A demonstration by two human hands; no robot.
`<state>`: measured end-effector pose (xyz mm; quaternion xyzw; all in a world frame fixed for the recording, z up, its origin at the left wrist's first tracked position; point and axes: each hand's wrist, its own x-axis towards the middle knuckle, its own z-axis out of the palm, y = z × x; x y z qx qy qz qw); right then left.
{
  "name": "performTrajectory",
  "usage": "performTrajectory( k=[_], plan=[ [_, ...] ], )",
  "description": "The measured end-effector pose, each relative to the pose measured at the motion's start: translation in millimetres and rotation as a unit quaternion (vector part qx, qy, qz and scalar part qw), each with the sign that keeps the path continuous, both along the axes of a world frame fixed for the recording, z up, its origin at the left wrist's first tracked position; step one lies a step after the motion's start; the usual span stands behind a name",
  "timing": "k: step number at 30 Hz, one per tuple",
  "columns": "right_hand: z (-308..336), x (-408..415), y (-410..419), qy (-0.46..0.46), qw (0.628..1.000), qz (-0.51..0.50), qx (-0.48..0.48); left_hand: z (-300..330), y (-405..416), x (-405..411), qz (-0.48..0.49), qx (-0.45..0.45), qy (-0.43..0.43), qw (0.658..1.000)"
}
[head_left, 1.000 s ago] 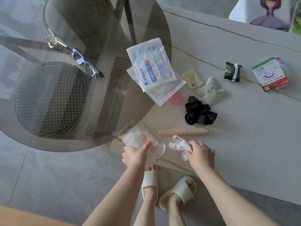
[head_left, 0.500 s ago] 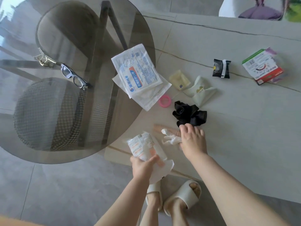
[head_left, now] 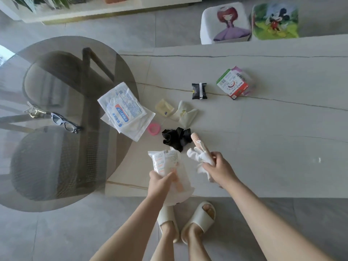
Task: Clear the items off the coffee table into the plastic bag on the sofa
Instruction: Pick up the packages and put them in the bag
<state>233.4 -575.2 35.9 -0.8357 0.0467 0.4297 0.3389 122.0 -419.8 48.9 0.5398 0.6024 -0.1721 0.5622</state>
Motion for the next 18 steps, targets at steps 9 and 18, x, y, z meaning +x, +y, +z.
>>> performTrajectory(
  k=[9,18],
  plan=[
    [135.6,6.6,-109.1,-0.033,0.987,-0.149,0.046,110.3,-83.3,55.5,-0.115,-0.046,-0.092,0.988],
    [242.7,-6.9,-178.4,-0.167,0.954,-0.242,0.047,202.6,-151.7,121.0,-0.284,-0.07,-0.146,0.945]
  ],
)
